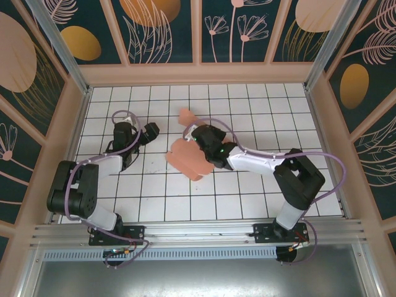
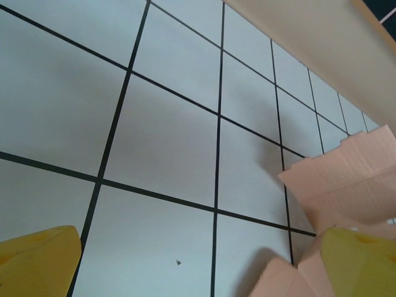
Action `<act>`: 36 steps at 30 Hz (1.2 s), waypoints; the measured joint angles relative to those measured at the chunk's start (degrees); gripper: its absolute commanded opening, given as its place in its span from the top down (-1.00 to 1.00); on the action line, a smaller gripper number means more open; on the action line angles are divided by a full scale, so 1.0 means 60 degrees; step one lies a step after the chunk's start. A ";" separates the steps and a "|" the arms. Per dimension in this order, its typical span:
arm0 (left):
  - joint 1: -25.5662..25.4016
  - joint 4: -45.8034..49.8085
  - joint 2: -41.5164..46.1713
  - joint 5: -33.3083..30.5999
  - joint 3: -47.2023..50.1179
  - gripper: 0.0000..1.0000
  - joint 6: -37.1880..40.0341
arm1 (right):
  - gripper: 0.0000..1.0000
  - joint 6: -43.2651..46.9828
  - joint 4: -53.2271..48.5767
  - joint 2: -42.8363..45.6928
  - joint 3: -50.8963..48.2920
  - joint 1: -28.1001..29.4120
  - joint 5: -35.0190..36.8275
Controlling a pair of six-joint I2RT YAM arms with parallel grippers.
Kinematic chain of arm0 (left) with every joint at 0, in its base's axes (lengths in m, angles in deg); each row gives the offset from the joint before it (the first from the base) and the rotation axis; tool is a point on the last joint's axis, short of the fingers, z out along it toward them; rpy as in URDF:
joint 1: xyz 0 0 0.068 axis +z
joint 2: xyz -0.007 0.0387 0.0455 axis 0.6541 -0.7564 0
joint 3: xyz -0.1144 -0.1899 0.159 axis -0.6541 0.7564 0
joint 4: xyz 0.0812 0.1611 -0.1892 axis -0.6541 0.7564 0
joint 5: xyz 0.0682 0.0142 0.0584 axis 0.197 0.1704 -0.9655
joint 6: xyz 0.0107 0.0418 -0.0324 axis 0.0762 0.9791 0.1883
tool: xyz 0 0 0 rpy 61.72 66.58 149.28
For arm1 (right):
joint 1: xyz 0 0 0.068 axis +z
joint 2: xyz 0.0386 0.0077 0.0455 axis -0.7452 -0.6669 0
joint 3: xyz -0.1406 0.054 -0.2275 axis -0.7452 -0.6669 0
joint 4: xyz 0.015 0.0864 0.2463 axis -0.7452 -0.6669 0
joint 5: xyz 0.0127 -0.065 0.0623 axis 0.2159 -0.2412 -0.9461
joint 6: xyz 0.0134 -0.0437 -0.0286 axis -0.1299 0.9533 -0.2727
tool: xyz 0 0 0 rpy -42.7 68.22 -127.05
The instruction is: Fold the paper box
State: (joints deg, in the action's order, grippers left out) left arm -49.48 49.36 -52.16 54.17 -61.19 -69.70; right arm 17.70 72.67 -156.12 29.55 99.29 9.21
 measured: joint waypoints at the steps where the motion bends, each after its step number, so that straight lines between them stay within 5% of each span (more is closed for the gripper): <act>1: 0.0025 -0.0004 -0.0138 0.0080 -0.0069 -0.98 -0.0004 | 1.00 0.0215 0.0219 0.0066 -0.0193 0.0157 0.0044; 17: 0.0142 0.0000 -0.1290 0.0856 -0.1111 -0.98 0.0000 | 1.00 0.3574 0.5176 0.0189 -0.3107 0.1144 0.1504; 36: 0.0142 0.0102 -0.2186 0.1045 -0.1934 -0.98 0.0004 | 1.00 0.5741 0.9475 -0.1362 -0.3814 0.1687 0.2131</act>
State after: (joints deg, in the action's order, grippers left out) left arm -48.62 49.98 -65.27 60.44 -72.80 -69.68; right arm 52.15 129.52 -164.29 6.67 109.41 22.00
